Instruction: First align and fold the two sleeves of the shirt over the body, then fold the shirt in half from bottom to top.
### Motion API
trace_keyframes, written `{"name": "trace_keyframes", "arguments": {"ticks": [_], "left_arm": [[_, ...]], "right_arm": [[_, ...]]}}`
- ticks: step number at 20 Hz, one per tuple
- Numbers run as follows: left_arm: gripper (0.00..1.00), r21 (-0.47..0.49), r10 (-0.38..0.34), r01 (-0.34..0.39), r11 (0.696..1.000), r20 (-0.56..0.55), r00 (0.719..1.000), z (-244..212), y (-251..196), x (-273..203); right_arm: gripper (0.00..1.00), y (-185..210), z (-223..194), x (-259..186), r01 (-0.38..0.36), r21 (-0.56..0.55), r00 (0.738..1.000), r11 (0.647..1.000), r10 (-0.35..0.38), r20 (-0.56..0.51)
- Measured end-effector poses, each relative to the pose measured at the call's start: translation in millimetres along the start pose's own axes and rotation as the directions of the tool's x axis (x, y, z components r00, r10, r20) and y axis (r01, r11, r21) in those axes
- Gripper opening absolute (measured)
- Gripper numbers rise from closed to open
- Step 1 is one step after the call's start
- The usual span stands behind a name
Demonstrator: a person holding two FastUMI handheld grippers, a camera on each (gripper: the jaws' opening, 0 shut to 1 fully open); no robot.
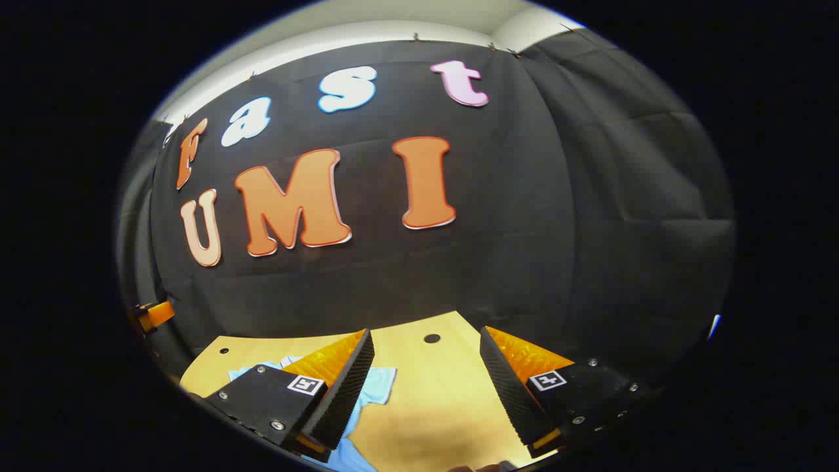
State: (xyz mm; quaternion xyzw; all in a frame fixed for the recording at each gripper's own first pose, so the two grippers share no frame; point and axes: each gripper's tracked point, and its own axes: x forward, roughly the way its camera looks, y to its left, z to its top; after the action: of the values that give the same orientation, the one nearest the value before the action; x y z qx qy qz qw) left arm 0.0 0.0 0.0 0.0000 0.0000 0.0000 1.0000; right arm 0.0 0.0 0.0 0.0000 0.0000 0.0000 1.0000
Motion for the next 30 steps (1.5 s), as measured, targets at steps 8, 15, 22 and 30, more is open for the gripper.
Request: {"name": "trace_keyframes", "arguments": {"ticks": [8,15,22,30], "left_arm": [[1.00,-0.031,0.121,-0.121,0.992,-0.011,0.993,7,142,18],[1.00,-0.055,0.202,-0.202,0.978,0.003,0.979,15,169,31],[1.00,-0.039,0.277,-0.276,0.960,0.029,0.960,23,162,37],[1.00,0.005,0.251,-0.251,0.968,0.009,0.968,20,158,72]], "right_arm": [[0.98,116,-6,21,-0.017,-0.021,0.999,1.000,0.016,-0.049],[0.98,124,-5,60,-0.056,-0.032,0.990,0.998,0.052,-0.133],[0.98,107,-31,108,-0.085,-0.037,0.963,0.996,0.072,-0.260],[0.98,71,-96,173,-0.033,-0.133,0.844,0.991,-0.044,-0.534]]}}
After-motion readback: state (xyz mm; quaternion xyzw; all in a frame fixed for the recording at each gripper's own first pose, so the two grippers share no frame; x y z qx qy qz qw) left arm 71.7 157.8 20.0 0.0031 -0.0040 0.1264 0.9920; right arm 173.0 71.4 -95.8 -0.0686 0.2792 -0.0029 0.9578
